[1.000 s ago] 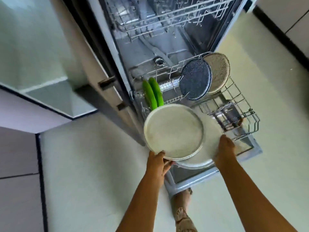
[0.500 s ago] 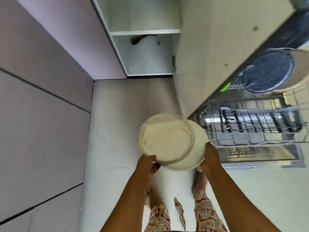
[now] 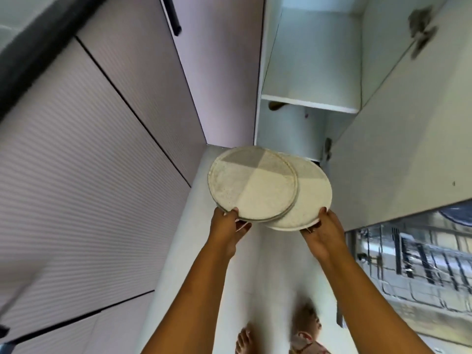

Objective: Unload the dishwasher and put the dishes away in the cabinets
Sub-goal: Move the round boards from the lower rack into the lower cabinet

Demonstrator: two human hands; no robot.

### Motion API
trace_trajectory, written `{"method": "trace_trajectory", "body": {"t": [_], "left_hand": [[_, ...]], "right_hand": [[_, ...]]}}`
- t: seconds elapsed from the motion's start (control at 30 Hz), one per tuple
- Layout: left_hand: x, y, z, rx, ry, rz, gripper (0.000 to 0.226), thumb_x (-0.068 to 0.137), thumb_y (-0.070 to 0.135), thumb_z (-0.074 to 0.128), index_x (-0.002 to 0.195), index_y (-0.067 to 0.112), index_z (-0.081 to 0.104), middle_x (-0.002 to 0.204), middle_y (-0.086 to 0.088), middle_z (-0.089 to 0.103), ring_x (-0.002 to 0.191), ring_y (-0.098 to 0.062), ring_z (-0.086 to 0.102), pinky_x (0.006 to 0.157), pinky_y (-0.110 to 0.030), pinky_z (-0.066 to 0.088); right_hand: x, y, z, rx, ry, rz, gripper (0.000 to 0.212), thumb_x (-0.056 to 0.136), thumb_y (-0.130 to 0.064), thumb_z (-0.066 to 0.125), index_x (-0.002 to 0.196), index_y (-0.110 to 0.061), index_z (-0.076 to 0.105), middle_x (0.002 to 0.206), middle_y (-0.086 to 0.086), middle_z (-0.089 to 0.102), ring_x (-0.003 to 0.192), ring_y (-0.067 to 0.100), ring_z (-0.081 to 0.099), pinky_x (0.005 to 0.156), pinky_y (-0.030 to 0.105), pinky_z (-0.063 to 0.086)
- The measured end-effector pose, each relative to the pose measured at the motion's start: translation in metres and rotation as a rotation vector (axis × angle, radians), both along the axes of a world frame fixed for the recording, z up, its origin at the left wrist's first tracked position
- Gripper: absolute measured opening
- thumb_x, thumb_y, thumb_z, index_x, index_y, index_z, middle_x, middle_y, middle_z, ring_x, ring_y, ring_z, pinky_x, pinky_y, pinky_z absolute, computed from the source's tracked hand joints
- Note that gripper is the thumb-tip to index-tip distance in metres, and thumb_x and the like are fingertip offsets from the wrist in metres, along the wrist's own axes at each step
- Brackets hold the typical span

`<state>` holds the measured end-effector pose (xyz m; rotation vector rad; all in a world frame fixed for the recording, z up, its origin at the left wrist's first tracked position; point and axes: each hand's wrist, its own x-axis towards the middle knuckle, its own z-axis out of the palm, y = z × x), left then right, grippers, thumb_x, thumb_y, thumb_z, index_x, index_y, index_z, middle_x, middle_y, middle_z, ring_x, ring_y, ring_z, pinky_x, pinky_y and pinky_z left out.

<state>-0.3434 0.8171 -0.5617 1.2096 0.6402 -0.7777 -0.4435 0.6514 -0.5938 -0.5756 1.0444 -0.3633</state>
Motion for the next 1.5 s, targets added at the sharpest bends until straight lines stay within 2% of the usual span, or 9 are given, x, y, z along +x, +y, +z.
{"method": "trace_trajectory", "body": {"t": [0.1,0.23,0.43,0.6,0.77,0.87,1.07,1.3,1.5], "left_hand": [[0.027,-0.028,0.015,-0.013,-0.125,0.01,0.046,0.098,0.005,0.042,0.136,0.03,0.038,0.125,-0.004,0.05,0.102,-0.028,0.058,0.072,-0.034,0.055],[0.064,-0.073,0.026,0.09,-0.347,-0.026,0.052,0.097,-0.001,0.039,0.134,0.035,0.035,0.126,0.002,0.042,0.111,-0.024,0.051,0.071,-0.03,0.057],[0.116,-0.16,0.023,0.195,-0.61,-0.016,0.057,0.094,-0.006,0.04,0.137,0.032,0.034,0.133,-0.005,0.044,0.116,-0.024,0.051,0.075,-0.028,0.058],[0.158,-0.222,0.03,0.376,-0.927,-0.1,0.059,0.092,-0.006,0.042,0.141,0.025,0.03,0.1,0.021,0.049,0.086,-0.001,0.055,0.079,-0.033,0.056],[0.202,-0.268,0.03,0.722,-1.476,-0.439,0.048,0.091,0.003,0.051,0.138,0.011,0.043,0.096,-0.015,0.065,0.074,-0.028,0.064,0.07,-0.035,0.056],[0.233,-0.291,0.012,0.843,-1.807,-0.688,0.046,0.086,-0.001,0.055,0.131,0.008,0.053,0.106,-0.015,0.07,0.076,-0.032,0.071,0.066,-0.038,0.058],[0.286,-0.317,-0.033,1.038,-1.69,-1.337,0.071,0.094,-0.003,0.038,0.15,0.033,0.011,0.155,-0.007,0.026,0.138,-0.036,0.032,0.106,-0.045,0.04],[0.317,-0.346,-0.07,1.169,-1.699,-1.511,0.063,0.098,0.007,0.038,0.149,0.035,0.015,0.152,-0.016,0.028,0.133,-0.047,0.035,0.092,-0.056,0.049],[0.34,-0.375,-0.08,1.327,-1.596,-1.584,0.067,0.098,0.005,0.032,0.149,0.039,0.003,0.156,-0.016,0.016,0.135,-0.05,0.026,0.089,-0.052,0.049]], "right_hand": [[0.02,-0.02,0.007,-0.013,-0.025,-0.015,0.028,0.099,-0.018,0.046,0.126,-0.016,0.046,0.119,0.009,0.057,0.1,0.024,0.059,0.069,0.035,0.06],[0.049,-0.061,0.01,-0.06,0.01,-0.036,0.037,0.099,-0.016,0.045,0.137,-0.017,0.043,0.121,0.006,0.057,0.107,0.027,0.058,0.088,0.047,0.052],[0.102,-0.145,0.023,-0.231,0.06,-0.079,0.036,0.1,-0.017,0.043,0.135,-0.024,0.039,0.126,0.004,0.05,0.109,0.025,0.056,0.072,0.035,0.052],[0.165,-0.218,0.03,-0.309,-0.012,-0.076,0.037,0.1,-0.016,0.043,0.137,-0.015,0.036,0.115,0.003,0.054,0.093,0.02,0.054,0.072,0.034,0.053],[0.233,-0.264,0.021,-0.241,-0.045,-0.058,0.039,0.1,-0.01,0.041,0.137,-0.02,0.036,0.136,0.007,0.044,0.115,0.029,0.051,0.067,0.039,0.054],[0.261,-0.278,0.009,-0.181,-0.03,-0.071,0.037,0.099,-0.01,0.042,0.133,-0.022,0.035,0.139,0.008,0.042,0.117,0.032,0.05,0.066,0.042,0.055],[0.293,-0.294,-0.007,-0.1,-0.049,-0.055,0.043,0.097,-0.009,0.049,0.134,-0.025,0.033,0.138,0.01,0.041,0.119,0.032,0.05,0.07,0.044,0.056],[0.327,-0.32,-0.02,-0.101,0.095,-0.117,0.046,0.102,-0.016,0.035,0.14,-0.041,0.025,0.138,0.004,0.036,0.095,0.022,0.049,0.078,0.043,0.055],[0.333,-0.34,-0.042,-0.527,0.461,0.015,0.057,0.084,0.005,0.035,0.12,-0.034,0.053,0.115,0.003,0.041,0.104,0.027,0.05,0.083,0.047,0.056]]}}
